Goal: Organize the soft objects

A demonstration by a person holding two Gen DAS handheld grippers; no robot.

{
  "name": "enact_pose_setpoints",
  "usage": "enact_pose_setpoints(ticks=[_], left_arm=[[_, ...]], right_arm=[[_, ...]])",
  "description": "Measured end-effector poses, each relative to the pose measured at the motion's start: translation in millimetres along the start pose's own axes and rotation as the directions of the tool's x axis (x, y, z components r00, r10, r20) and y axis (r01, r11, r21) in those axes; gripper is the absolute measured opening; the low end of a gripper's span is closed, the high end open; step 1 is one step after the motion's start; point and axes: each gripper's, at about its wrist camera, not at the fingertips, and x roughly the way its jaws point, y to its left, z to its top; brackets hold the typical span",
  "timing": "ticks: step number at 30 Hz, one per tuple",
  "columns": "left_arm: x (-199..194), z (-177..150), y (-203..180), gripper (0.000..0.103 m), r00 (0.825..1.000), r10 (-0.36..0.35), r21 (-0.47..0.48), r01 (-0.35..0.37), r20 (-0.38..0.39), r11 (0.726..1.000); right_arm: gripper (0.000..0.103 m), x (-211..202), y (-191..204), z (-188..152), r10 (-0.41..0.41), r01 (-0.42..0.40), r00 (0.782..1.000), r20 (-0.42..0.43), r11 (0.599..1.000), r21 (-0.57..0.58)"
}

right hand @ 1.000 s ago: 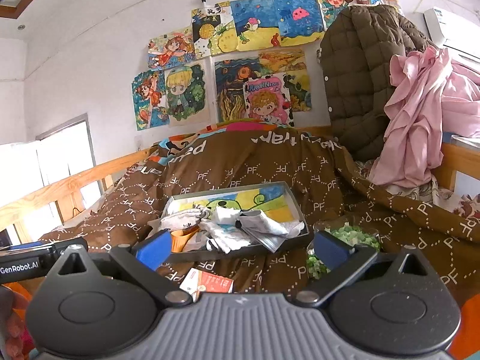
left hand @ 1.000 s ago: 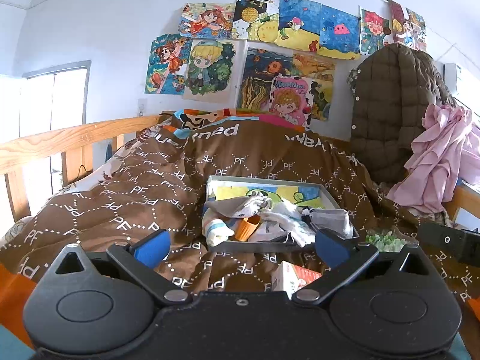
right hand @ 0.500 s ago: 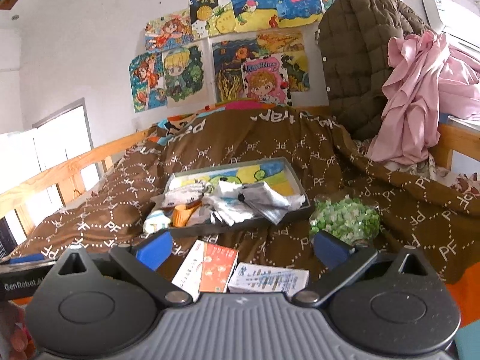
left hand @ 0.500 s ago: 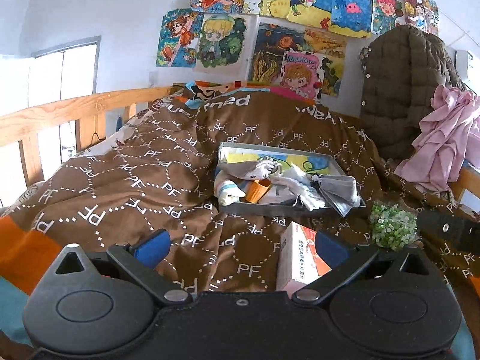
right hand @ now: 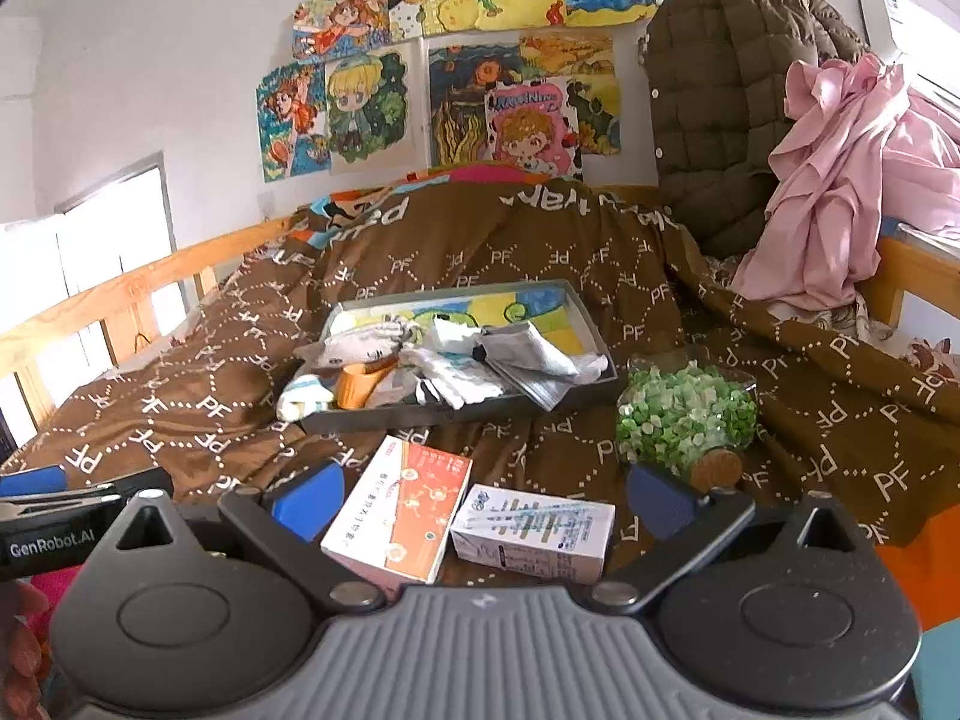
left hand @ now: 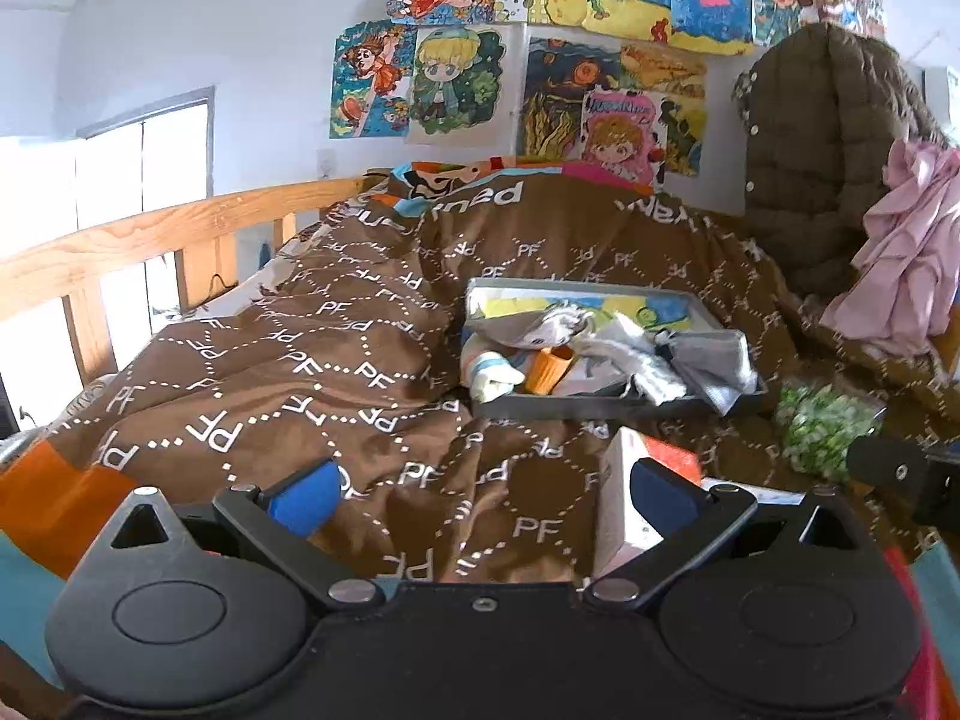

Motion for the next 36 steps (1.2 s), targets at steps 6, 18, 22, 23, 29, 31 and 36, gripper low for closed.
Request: enact_pose_setpoints(ticks=[6,18,22,23,29,31,36], left_arm=[[4,-2,-2,0.102,1.0,0.019,0.01,-0.019,-0.013,1.0],[12,-6,-1,0.102,0.998,0.031,0.0,-0.031,-0.059,1.0],[13,-7,-1,0.102,0.997,0.037,-0.002,-0.037,-0.064,0.999],[13,-7,-1,0.102,0.997,0.037,-0.002,-0.038,-0.065,0.999],[14,-7,-1,0.102,0.997,0.04,-0.002,-0.04,-0.068,0.999],[14,-7,-1,0.102,0.997,0.042,-0.002,-0.042,-0.071,0.999],[15,-8,-2,0.102,0.996,0.044,-0.002,-0.044,-0.078,0.999]], right_arm=[[0.103,9,-1,-3,-0.014,0.014,0.999,-0.046,1.0,-0.001],[0.103,18,0,-5,-0.024,0.023,0.995,-0.096,1.0,-0.011],[0.103,19,0,-5,-0.025,0.024,0.995,-0.102,1.0,-0.013],[0.103,19,0,-5,-0.025,0.024,0.994,-0.103,1.0,-0.013],[0.103,21,0,-6,-0.026,0.024,0.993,-0.114,1.0,-0.017],[0.103,21,1,-6,-0.025,0.023,0.993,-0.115,1.0,-0.018],[0.103,24,1,-6,-0.026,0.024,0.992,-0.126,0.999,-0.022]])
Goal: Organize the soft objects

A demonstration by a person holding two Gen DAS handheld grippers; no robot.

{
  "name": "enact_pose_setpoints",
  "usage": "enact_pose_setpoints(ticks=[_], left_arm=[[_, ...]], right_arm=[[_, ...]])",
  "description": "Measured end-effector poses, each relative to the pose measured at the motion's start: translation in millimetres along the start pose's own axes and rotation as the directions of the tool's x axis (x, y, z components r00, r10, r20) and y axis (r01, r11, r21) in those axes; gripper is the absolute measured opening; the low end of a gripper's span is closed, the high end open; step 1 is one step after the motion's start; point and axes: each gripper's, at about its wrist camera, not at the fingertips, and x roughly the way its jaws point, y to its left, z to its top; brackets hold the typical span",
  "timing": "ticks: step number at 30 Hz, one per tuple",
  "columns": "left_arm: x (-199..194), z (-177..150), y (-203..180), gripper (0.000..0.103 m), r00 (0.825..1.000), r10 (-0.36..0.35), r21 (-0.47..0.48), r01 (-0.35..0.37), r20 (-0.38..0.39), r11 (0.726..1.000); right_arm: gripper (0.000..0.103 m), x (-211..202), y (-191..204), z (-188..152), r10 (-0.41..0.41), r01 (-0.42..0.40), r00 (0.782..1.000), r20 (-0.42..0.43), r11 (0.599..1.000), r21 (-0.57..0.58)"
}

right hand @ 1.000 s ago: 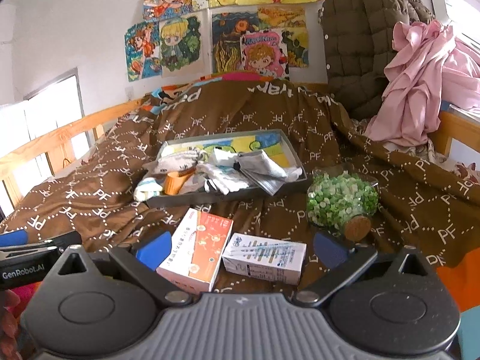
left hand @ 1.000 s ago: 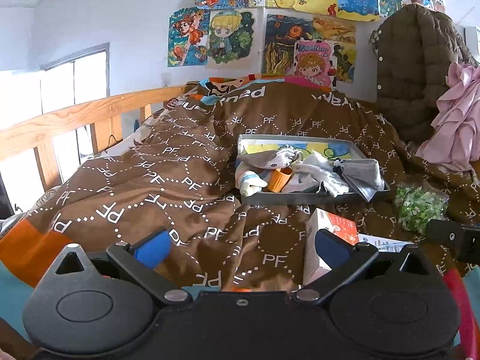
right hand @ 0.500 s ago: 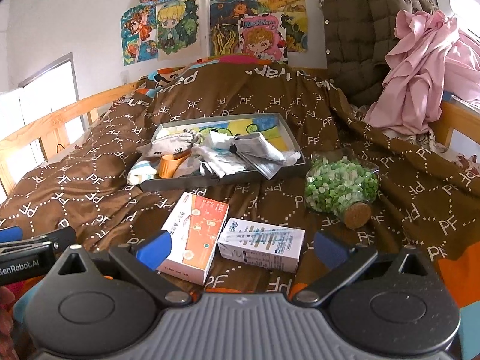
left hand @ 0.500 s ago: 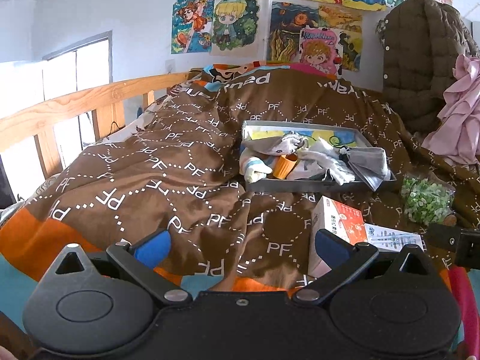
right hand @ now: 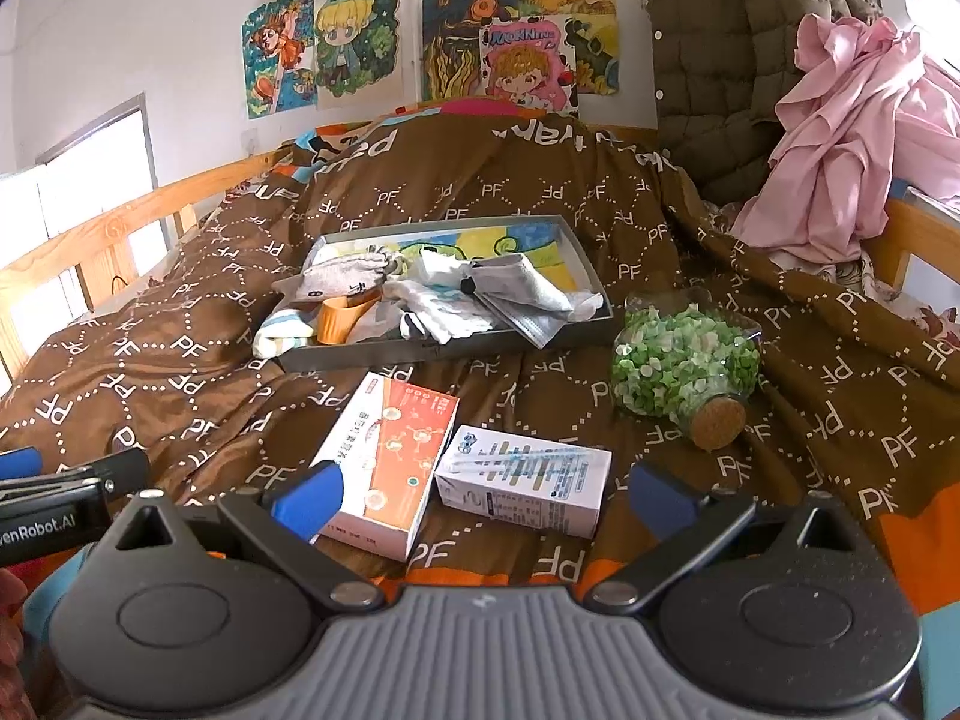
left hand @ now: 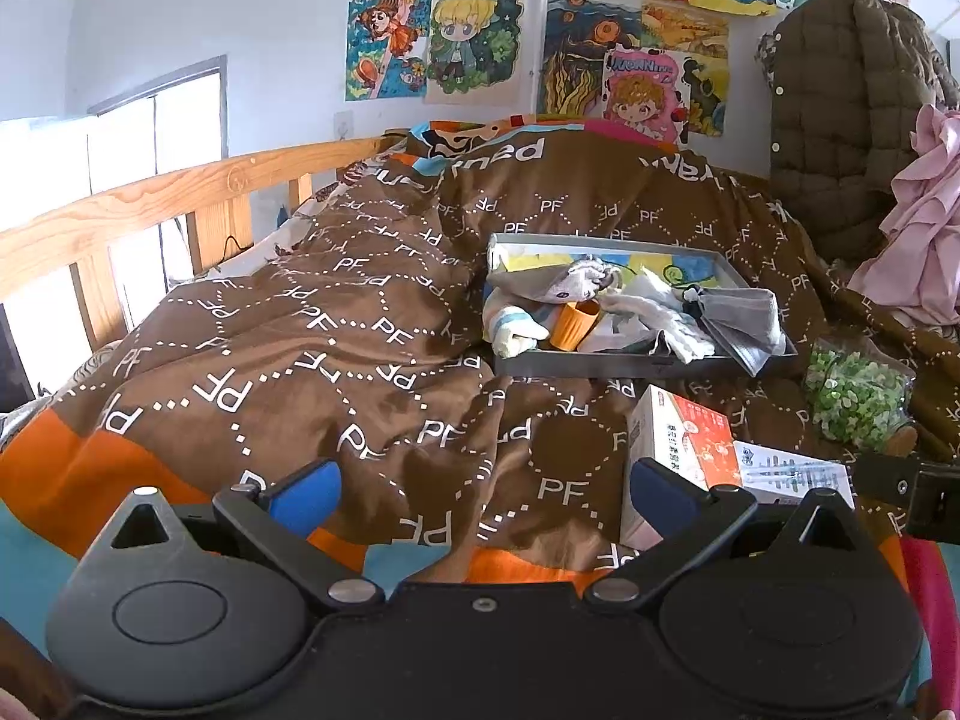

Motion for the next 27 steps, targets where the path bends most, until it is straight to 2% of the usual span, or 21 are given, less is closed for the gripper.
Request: enact_pose_setpoints(ticks=[27], left_arm=[[3.2,-2.1,-0.7,0.102,1.0,0.009,0.002,-0.008,-0.016,1.0]], right_arm=[[0.103,6.3,3.1,-3.0,-0.001,0.0,0.999,-0.035,1.0,-0.015]])
